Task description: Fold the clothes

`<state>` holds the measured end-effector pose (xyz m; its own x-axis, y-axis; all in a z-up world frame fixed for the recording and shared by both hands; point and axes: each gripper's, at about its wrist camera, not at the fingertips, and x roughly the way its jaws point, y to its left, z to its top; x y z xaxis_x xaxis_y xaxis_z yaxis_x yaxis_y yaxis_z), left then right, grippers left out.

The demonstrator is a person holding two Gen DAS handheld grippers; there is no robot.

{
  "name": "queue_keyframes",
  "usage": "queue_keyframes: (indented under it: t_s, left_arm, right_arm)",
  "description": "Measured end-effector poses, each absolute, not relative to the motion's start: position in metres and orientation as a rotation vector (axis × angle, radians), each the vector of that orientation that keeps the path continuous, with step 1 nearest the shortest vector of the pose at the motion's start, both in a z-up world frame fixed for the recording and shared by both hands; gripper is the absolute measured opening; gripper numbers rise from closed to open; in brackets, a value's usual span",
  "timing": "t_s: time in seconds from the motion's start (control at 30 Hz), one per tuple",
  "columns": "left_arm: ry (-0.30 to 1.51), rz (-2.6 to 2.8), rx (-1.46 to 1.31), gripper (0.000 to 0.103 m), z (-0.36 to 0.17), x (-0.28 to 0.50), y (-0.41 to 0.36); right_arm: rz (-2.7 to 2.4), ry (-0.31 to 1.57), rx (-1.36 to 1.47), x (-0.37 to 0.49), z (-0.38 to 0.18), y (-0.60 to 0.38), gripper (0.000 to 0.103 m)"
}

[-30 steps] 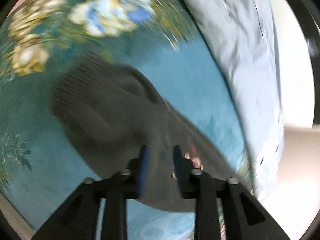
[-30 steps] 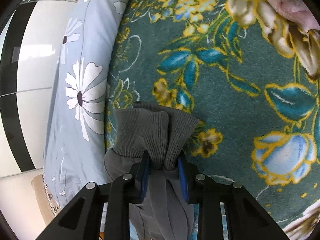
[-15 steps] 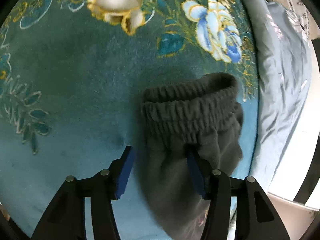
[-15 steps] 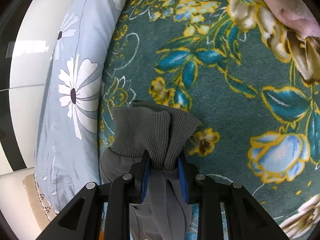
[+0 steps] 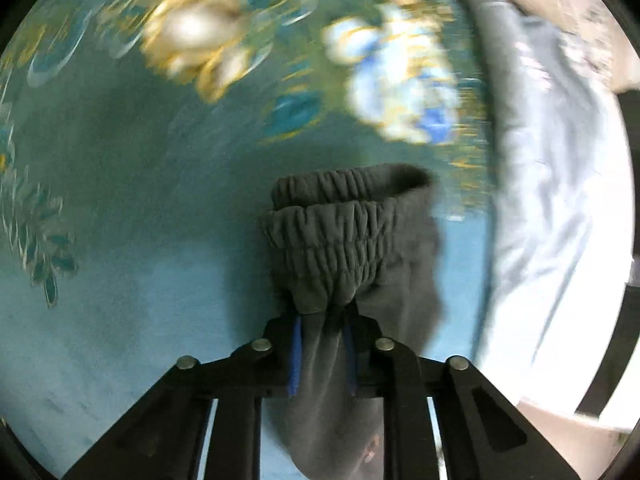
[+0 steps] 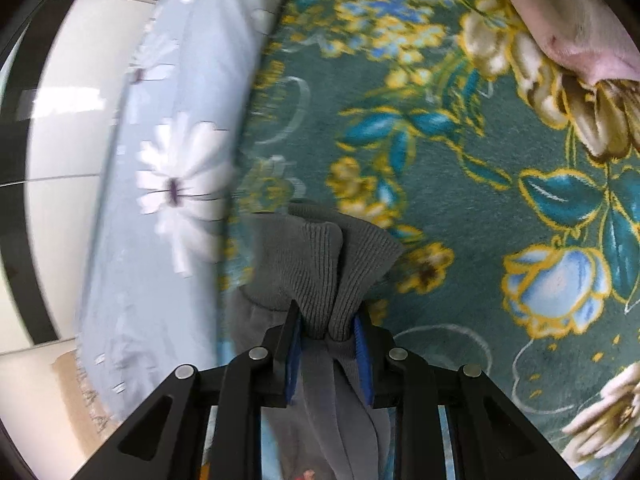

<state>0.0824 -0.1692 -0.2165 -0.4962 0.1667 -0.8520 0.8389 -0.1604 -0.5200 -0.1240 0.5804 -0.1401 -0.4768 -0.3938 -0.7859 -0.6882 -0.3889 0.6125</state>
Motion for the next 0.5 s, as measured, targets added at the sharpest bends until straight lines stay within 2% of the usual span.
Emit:
queue_keyframes:
  t_s: [0.13,0.2,0.27,0.43,0.5]
  left_arm:
    - [1.591,-1.936,1.133,0.015,-0.170,0.083,-0.182]
    - [1.555,-1.992,1.159,0.016,-0.165,0.084,-0.191]
    - [1.527,-1.978,1.205,0.016,-0.173,0.094,-0.194]
    - [1.434,-1.693,1.405,0.016,-0.241,0.121,-0.195]
    - [1.446,-1.664,1.381,0.016,-0.247,0.127,-0.195]
  right_arm:
    - [2.072,1.615,-1.414,-0.097,-0.113,0.591,0.025]
    - [2.072,1.604,-1.412,-0.082,-0.114,0.597,0.024]
    - [2.019,1.587,-1.436,-0.070,-0.126,0.601,0.024]
    - [1.887,1.543,-1.492,-0.042,-0.156,0.609,0.024]
    - [1.834,1.525,-1.512,-0.031,-0.168,0.613,0.023]
